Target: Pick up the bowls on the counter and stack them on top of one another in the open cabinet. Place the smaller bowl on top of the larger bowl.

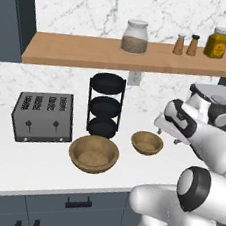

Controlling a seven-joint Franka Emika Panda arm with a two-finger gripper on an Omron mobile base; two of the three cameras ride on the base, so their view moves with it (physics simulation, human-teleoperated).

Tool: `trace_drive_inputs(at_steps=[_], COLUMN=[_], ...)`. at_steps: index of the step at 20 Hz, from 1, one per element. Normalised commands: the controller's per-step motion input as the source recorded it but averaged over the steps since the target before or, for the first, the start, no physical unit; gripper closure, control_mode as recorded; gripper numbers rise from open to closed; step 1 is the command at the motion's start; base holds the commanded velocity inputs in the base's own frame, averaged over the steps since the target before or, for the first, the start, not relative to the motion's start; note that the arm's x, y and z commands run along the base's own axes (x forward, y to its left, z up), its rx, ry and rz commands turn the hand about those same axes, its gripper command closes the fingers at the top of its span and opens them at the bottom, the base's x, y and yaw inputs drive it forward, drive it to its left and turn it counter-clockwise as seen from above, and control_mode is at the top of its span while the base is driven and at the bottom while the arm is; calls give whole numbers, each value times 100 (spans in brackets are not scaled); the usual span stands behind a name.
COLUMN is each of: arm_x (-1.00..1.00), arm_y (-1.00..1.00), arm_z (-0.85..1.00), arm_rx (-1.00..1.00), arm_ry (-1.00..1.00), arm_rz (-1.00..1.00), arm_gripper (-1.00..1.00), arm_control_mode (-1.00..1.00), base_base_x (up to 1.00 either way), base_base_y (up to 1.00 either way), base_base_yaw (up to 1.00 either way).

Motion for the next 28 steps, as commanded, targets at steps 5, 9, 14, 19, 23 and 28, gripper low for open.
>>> trace_drive_inputs(at_steps=[5, 9, 14, 19, 23, 28], arm_x=[5, 17, 29, 12, 16, 18], arm_y=[-2, -1, 0, 0, 0, 0], arm_z=[-52, -45, -34, -29, -30, -23], arm_rx=[0, 0, 0, 0, 0, 0], arm_ry=[-2, 0, 1, 1, 0, 1], arm_rz=[0, 0, 0, 0, 0, 0], arm_gripper=[-100, -100, -100, -100, -100, 100], arm_control_mode=[-100, -100, -100, -100, -100, -100], base_base_x=[0, 0, 0, 0, 0, 0], base_base_y=[0, 0, 0, 0, 0, 0], base_base_yaw=[0, 0, 0, 0, 0, 0])
